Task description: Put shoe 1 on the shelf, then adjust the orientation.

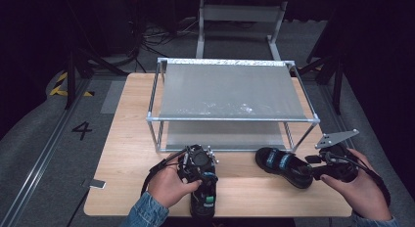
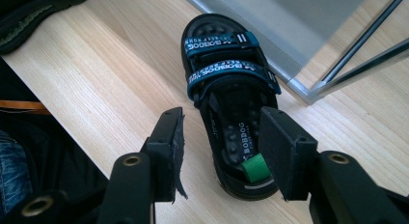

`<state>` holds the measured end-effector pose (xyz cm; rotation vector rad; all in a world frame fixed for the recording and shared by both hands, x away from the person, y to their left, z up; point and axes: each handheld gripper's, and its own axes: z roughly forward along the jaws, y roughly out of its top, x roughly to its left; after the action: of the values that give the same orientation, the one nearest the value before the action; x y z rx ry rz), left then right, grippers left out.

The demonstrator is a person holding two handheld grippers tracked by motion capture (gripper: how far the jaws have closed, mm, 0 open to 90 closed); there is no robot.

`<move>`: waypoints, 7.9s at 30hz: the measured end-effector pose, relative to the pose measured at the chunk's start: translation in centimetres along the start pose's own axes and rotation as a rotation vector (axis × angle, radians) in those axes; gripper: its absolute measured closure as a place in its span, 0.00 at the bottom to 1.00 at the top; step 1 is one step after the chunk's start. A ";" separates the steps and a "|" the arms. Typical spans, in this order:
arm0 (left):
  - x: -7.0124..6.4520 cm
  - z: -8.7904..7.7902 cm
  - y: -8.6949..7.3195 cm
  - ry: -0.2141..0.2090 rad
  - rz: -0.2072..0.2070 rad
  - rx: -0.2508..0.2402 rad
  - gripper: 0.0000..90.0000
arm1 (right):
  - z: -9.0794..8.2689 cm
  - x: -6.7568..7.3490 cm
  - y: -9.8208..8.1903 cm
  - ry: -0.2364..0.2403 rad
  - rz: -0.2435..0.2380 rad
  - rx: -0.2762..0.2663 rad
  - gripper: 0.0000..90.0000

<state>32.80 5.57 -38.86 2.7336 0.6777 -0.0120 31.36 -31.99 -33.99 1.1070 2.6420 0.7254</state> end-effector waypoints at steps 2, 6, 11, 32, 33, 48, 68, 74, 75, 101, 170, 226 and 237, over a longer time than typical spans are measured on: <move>0.1 -0.1 0.1 0.010 -0.003 -0.001 0.78 | -0.1 0.0 0.0 -0.001 0.006 -0.001 0.58; 0.4 -0.6 0.2 0.029 -0.012 -0.013 0.78 | 0.0 -0.1 0.0 0.000 0.005 -0.003 0.58; 0.8 -1.7 0.5 0.017 -0.013 -0.035 0.78 | 0.2 -0.3 -0.2 0.001 0.010 0.002 0.58; 1.3 -6.4 2.8 0.027 0.010 -0.082 0.78 | -0.2 -0.5 -1.7 -0.017 0.054 0.004 0.58; 1.3 -6.6 2.9 0.028 0.012 -0.082 0.78 | -0.3 -0.5 -1.7 -0.016 0.056 0.001 0.58; 0.8 -9.6 4.2 0.031 0.029 -0.096 0.78 | -0.7 -0.6 -2.0 -0.024 0.064 -0.007 0.58; -0.5 -12.9 4.9 0.053 0.058 -0.106 0.78 | -0.3 -0.4 -1.8 -0.014 0.056 0.000 0.57; -0.8 -13.7 5.1 0.049 0.063 -0.101 0.78 | 0.0 -0.3 -1.6 -0.011 0.050 0.007 0.57; -0.8 -13.8 5.2 0.051 0.065 -0.096 0.78 | 0.0 -0.3 -1.6 -0.011 0.048 0.006 0.57; 2.0 -18.1 9.1 0.096 0.092 -0.152 0.78 | 0.1 -0.5 -2.4 -0.011 0.062 0.020 0.57; 15.8 -14.4 15.9 0.191 0.032 -0.256 0.55 | 0.3 -0.8 -4.0 0.008 0.072 0.017 0.56; 6.0 -13.3 -3.2 0.131 -0.083 -0.254 0.57 | 1.3 -2.5 -2.0 -0.019 0.103 0.102 0.63; 5.7 -11.6 -4.5 0.096 -0.107 -0.270 0.57 | 2.0 -2.1 -1.3 -0.055 0.087 0.120 0.90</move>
<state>35.05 15.55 -29.72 2.4495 0.7898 0.1746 32.71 -33.55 -36.43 1.2618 2.6350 0.5494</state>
